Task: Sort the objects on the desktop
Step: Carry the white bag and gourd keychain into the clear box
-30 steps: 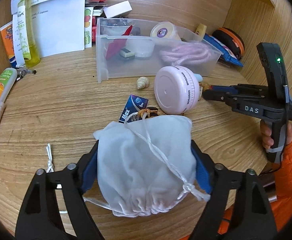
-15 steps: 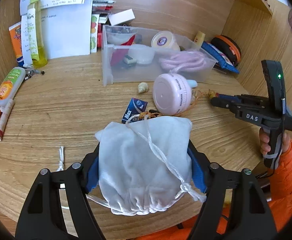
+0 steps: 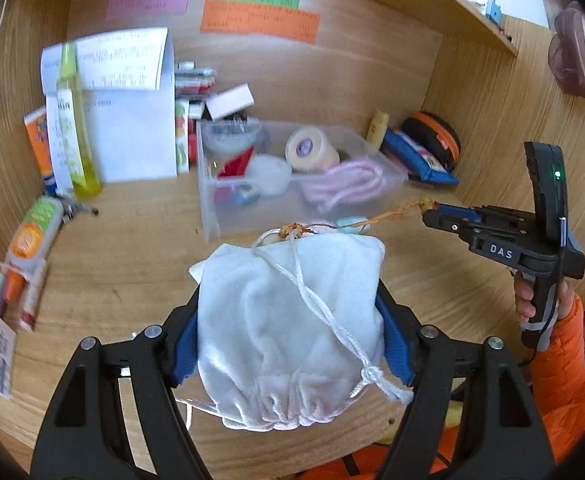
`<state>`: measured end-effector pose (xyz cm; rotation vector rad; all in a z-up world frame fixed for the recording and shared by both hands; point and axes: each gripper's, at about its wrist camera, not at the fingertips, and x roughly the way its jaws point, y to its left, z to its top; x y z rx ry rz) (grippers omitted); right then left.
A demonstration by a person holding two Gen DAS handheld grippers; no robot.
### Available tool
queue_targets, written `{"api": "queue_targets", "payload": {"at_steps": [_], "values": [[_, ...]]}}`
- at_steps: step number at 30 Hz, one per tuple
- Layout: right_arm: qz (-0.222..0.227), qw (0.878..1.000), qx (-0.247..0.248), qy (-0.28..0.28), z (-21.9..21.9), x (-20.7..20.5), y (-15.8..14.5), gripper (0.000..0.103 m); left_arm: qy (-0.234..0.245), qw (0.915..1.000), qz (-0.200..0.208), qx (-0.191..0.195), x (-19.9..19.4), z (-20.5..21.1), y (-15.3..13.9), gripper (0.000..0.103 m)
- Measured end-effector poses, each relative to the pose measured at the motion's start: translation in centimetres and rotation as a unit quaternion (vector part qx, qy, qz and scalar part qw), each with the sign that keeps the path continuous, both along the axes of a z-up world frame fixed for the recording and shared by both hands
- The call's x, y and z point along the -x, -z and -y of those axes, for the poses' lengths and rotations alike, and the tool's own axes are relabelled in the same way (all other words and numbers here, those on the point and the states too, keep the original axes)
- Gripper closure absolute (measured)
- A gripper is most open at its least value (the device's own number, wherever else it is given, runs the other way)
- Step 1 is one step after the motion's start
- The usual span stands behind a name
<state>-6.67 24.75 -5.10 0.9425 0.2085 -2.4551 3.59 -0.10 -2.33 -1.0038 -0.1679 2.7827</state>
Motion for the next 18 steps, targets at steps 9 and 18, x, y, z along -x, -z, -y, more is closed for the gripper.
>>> {"api": "queue_targets", "payload": {"at_steps": [9,18], "values": [[-0.032,0.999,0.012,0.005,0.3,0.9,-2.5,0.084,0.004,0.9989,-0.044,0.016,1.9,0.1,-2.9,0.029],[-0.052,0.998,0.020,0.003,1.6,2.8,-4.0,0.084,0.007,0.9981,-0.055,0.025,5.7,0.7,-4.1,0.029]]}}
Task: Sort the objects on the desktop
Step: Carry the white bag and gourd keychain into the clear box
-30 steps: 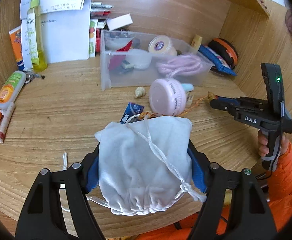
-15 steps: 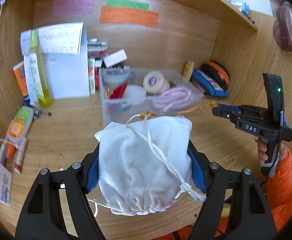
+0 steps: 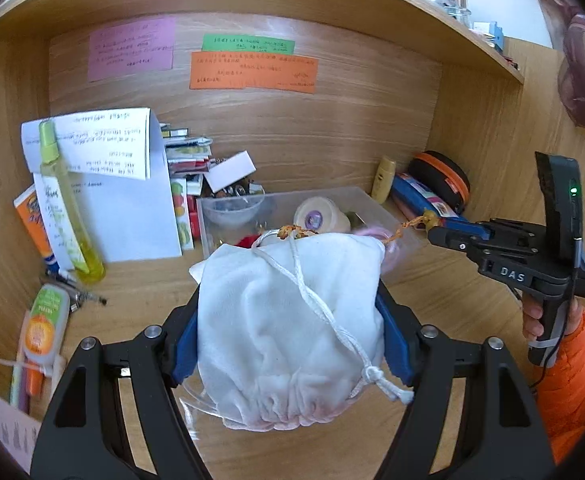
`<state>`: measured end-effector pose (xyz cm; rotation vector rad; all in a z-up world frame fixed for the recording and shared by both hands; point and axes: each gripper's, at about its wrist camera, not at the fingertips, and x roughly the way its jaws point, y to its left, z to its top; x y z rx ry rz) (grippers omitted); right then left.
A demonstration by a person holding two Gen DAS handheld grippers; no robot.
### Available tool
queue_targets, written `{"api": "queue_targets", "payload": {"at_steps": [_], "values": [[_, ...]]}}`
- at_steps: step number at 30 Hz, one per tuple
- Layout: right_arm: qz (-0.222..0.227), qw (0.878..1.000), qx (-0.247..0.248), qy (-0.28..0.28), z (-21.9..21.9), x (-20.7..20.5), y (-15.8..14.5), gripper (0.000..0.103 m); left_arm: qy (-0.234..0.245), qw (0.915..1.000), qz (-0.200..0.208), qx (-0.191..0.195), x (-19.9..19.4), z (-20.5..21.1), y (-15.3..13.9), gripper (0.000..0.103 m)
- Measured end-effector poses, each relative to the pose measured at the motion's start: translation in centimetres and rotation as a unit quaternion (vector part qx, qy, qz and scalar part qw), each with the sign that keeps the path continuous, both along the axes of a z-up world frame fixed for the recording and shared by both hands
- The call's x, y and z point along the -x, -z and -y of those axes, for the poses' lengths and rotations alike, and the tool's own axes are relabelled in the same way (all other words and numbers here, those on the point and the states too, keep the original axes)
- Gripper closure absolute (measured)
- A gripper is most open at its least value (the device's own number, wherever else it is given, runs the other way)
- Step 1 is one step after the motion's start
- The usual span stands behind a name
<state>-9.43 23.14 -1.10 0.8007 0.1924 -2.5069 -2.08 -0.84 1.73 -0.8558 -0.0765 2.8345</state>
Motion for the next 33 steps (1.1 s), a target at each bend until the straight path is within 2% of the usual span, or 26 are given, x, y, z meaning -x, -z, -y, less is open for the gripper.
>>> {"api": "queue_targets", "payload": {"at_steps": [8,15,23,30,33], "values": [[-0.012,1.000,-0.001,-0.004,1.2,2.3,-1.2,0.084,-0.011,0.9998,-0.007,0.011,4.2,0.7,-1.0,0.029],[-0.006,1.000,-0.011,0.002,2.2,4.5,-1.0,0.084,-0.008,0.9998,-0.001,0.018,8.0,0.6,-0.9,0.029],[0.031,0.999,-0.015,0.002,3.0,7.0,1.7,0.084,-0.005,0.9994,0.029,0.017,12.1,-0.1,1.7,0.029],[0.055,0.998,-0.032,0.005,3.4,8.0,3.8,0.084,-0.007,0.9969,0.066,0.041,14.1,-0.7,4.5,0.029],[0.064,0.997,-0.040,0.004,3.7,8.2,4.3,0.084,-0.006,0.9964,0.069,0.048,14.3,-0.9,4.9,0.029]]}}
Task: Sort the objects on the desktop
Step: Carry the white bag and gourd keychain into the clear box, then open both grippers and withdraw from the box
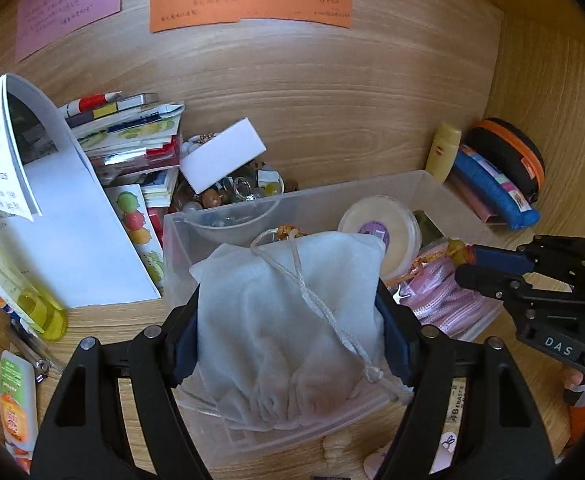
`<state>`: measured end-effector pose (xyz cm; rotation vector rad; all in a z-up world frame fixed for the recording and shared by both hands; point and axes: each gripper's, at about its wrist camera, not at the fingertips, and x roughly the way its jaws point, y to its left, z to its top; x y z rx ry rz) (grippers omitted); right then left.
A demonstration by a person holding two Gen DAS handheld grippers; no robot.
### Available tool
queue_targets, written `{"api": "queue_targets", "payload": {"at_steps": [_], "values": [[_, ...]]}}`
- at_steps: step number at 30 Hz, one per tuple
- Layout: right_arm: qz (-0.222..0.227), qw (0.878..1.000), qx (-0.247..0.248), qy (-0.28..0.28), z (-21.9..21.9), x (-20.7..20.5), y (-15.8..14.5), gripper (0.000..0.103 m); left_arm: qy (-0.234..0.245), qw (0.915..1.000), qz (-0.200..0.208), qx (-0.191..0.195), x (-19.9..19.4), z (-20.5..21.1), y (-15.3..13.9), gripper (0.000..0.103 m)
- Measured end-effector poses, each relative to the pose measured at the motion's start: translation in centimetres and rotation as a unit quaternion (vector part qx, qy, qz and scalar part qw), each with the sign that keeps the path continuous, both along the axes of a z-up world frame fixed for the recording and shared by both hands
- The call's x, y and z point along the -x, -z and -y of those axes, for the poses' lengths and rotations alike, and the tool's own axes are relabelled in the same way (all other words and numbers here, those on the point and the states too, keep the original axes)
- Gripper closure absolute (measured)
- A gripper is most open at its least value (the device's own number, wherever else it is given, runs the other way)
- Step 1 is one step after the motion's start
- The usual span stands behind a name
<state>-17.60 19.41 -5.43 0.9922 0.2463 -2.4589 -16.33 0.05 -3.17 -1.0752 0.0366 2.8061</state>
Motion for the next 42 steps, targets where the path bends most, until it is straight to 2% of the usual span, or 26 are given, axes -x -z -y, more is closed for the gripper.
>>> {"api": "queue_targets", "payload": {"at_steps": [7,11,13,16,20,22,26,29,34,42], "values": [[-0.001,1.000,-0.005,-0.003,0.4,-0.2,0.3,0.084,0.005,0.9999,0.005,0.013,0.0,-0.4,0.7,0.028],[-0.016,1.000,-0.008,-0.003,0.6,-0.5,0.1,0.083,0.008,0.9995,-0.001,0.031,-0.3,-1.1,0.7,0.026],[-0.020,1.000,-0.007,-0.005,0.6,-0.7,0.0,0.080,0.012,0.9994,-0.004,0.031,-0.6,-1.2,0.5,0.026],[-0.029,1.000,-0.007,-0.001,0.6,-0.8,-0.2,0.066,0.012,0.9992,-0.015,0.036,-1.0,-1.4,0.1,0.025],[-0.038,0.999,-0.002,0.000,0.5,-0.9,-0.7,0.060,0.011,0.9991,-0.024,0.033,-1.3,-1.3,-0.5,0.022],[-0.040,0.999,0.002,0.001,0.3,-1.0,-0.9,0.051,0.007,0.9991,-0.027,0.030,-1.5,-1.1,-0.8,0.020],[-0.048,0.999,0.002,0.009,0.1,-1.1,-1.4,0.045,0.002,0.9991,-0.036,0.023,-2.1,-0.7,-1.6,0.015],[-0.055,0.998,0.004,0.014,-0.1,-1.4,-2.0,0.036,-0.005,0.9984,-0.050,0.027,-2.9,-0.6,-2.5,0.010],[-0.087,0.996,0.004,0.018,-0.3,-3.0,-3.5,0.022,-0.009,0.9969,-0.070,0.036,-4.7,-0.5,-3.5,0.008],[-0.102,0.995,-0.002,0.020,-0.8,-5.5,-4.1,0.020,-0.021,0.9954,-0.087,0.036,-7.5,0.0,-4.2,0.006]]}}
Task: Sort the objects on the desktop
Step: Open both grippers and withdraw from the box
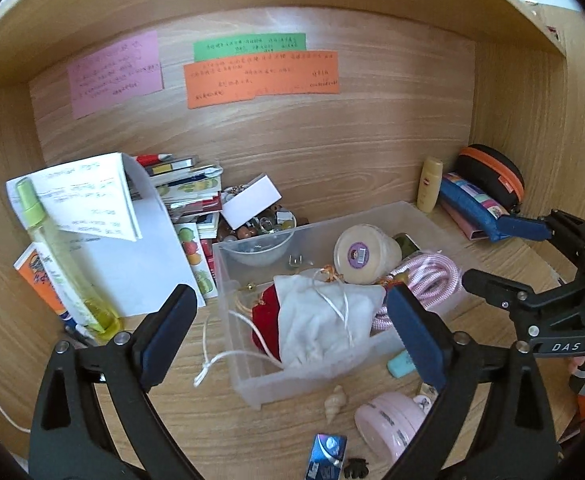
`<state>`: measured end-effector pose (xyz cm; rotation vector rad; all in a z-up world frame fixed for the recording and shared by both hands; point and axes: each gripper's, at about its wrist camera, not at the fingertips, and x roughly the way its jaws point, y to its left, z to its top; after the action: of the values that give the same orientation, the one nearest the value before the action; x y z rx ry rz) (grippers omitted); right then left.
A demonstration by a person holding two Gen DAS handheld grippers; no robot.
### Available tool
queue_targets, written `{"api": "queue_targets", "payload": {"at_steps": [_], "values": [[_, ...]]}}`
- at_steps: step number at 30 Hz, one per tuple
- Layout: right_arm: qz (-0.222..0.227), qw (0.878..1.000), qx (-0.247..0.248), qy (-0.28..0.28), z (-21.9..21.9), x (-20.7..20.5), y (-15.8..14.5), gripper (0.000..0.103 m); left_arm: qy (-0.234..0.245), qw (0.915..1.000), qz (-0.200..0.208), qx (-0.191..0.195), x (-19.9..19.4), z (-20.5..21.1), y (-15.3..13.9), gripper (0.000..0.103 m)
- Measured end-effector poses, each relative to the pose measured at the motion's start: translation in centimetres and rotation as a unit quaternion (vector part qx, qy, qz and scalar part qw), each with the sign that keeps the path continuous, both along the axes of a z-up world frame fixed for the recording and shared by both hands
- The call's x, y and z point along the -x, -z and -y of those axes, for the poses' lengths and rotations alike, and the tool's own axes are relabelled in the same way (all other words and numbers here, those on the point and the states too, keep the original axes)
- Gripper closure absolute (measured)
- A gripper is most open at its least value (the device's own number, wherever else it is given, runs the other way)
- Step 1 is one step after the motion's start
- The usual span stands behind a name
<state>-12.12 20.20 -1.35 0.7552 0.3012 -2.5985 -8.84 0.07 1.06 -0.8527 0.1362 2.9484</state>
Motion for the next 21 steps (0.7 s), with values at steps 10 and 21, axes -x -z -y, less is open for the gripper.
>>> {"api": "queue_targets", "payload": {"at_steps": [10,21], "values": [[0.012,1.000,-0.012,0.009,-0.9,-3.0,0.8,0.018,0.003,0.9999,-0.006,-0.011,-3.4,-0.1,0.5,0.003],[0.055,0.998,-0.015,0.022,-2.1,-4.1,3.6,0.016,0.031,0.9963,0.072,-0.035,-5.2,-0.7,4.7,0.003]]}}
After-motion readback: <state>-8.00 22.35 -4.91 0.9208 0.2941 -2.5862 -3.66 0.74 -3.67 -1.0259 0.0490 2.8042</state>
